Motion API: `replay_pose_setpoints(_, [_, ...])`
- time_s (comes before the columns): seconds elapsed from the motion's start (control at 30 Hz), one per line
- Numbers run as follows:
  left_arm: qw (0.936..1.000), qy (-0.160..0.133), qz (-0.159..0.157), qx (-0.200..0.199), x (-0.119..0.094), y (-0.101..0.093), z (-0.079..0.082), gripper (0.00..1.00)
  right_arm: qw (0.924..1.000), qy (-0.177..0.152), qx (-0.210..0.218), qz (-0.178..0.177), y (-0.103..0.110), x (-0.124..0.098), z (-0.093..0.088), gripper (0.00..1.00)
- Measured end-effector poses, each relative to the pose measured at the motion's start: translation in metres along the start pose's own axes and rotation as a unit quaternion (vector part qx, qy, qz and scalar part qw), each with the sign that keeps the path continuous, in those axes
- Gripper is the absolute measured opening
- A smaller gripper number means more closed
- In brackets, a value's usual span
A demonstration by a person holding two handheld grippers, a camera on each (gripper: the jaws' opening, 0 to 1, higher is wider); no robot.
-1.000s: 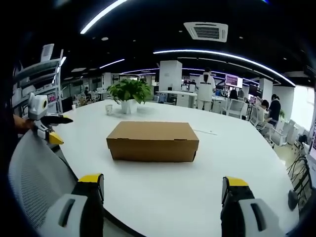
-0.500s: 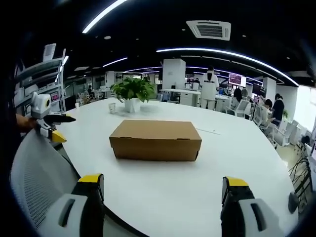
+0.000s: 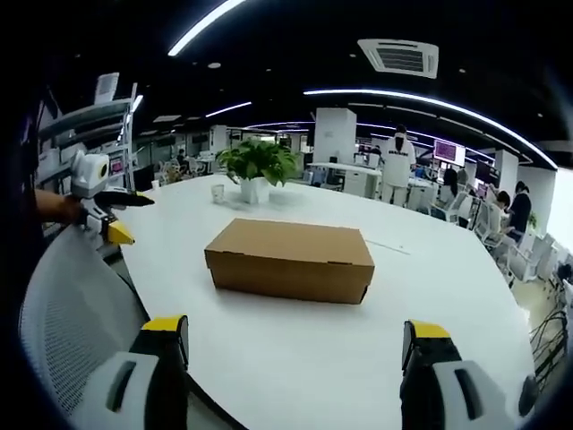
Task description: Operate the shoe box by opening the lid, removing the specified soft item, and placing it in the target area until the item is outside and the box remains undamaged.
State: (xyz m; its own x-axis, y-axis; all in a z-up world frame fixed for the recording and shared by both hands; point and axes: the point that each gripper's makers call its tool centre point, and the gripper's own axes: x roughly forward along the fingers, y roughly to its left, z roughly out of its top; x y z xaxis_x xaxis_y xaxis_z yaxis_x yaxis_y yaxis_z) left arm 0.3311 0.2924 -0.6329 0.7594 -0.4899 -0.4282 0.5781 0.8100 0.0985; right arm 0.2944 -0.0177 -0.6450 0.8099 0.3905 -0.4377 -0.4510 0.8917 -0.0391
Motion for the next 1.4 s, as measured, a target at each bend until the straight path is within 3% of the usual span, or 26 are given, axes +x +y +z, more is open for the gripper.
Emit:
replay_pose_setpoints(0.3, [0.9998,0.018,-0.003,-0.004,0.017,-0.001,-0.001,0.99,0.9998,0.005,-0.013,0.012,-0.01,0.009,0.002,1.0])
replay_pose_setpoints(0.53, [0.9999,0.014,-0.007,-0.006,0.031,-0.006,0.004,0.99,0.9993,0.004,-0.027,0.025,-0.017,0.021,0.005,1.0])
replay_pose_setpoints(1.03, [0.9986,0.021,0.0,-0.05,0.062,-0.013,0.005,0.98,0.9966,0.014,-0.061,0.053,-0.042,0.061,0.006,0.99])
replay_pose_setpoints(1.4, [0.997,0.033,-0.002,-0.07,0.081,-0.027,0.001,0.97,0.9934,0.02,-0.085,0.075,-0.057,0.08,0.008,0.97])
